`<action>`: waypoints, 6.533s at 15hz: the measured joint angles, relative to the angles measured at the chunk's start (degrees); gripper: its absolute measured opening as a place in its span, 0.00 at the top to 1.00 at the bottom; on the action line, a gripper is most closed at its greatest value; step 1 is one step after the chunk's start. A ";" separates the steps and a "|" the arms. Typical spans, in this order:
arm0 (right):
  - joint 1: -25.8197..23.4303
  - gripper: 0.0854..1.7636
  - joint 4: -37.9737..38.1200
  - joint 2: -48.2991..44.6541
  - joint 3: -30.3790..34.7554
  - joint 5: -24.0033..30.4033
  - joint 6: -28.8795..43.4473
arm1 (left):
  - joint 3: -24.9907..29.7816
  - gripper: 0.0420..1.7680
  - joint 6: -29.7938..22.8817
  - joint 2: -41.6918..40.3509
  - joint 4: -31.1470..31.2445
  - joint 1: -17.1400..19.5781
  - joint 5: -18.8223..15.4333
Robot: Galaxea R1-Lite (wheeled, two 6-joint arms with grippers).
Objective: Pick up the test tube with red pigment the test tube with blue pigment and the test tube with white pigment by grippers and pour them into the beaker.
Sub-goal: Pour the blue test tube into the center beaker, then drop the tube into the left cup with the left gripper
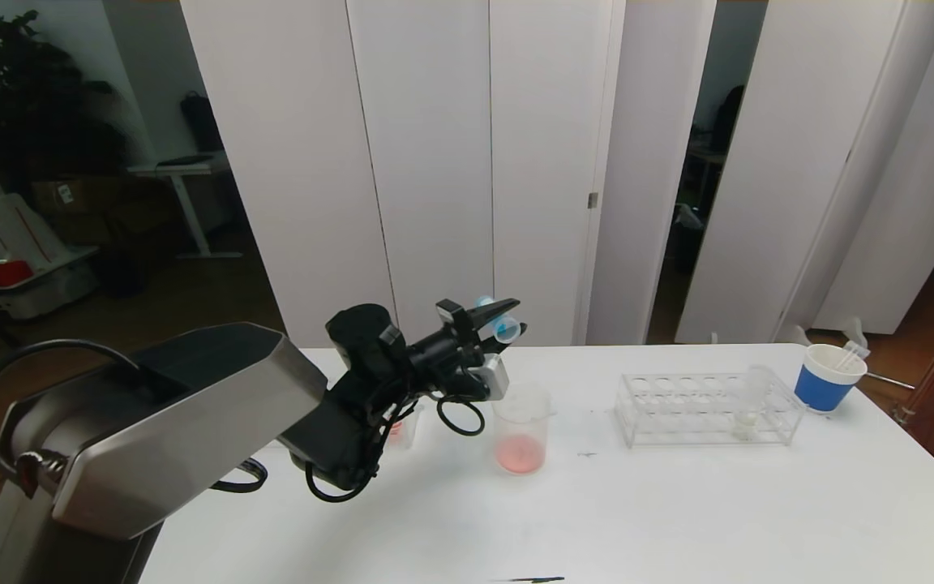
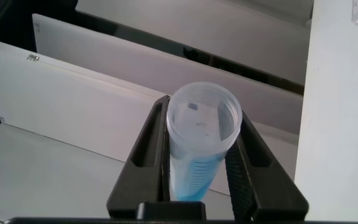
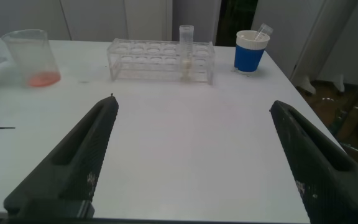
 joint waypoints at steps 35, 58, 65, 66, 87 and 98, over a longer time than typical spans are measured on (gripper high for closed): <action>0.00 0.01 -0.02 0.00 0.00 0.02 0.00 | -1.82 0.68 6.49 0.83 -3.49 -1.60 3.02; 0.00 0.01 -0.02 0.00 0.00 0.02 0.00 | -2.47 0.68 7.06 0.43 -4.72 -2.12 3.00; -0.02 0.01 -0.02 0.00 0.00 0.02 -0.02 | -2.45 0.68 7.03 0.41 -4.67 -2.15 3.02; -0.02 0.01 -0.02 0.00 0.00 0.00 0.00 | -2.45 0.68 7.06 0.37 -4.69 -2.12 3.02; -0.02 0.01 -0.02 0.00 0.00 0.02 0.00 | -0.59 0.68 -3.33 -4.53 6.47 -1.08 7.55; -0.02 0.01 -0.02 0.00 0.00 0.00 0.00 | -3.45 0.68 -48.48 -19.18 48.97 -2.45 38.27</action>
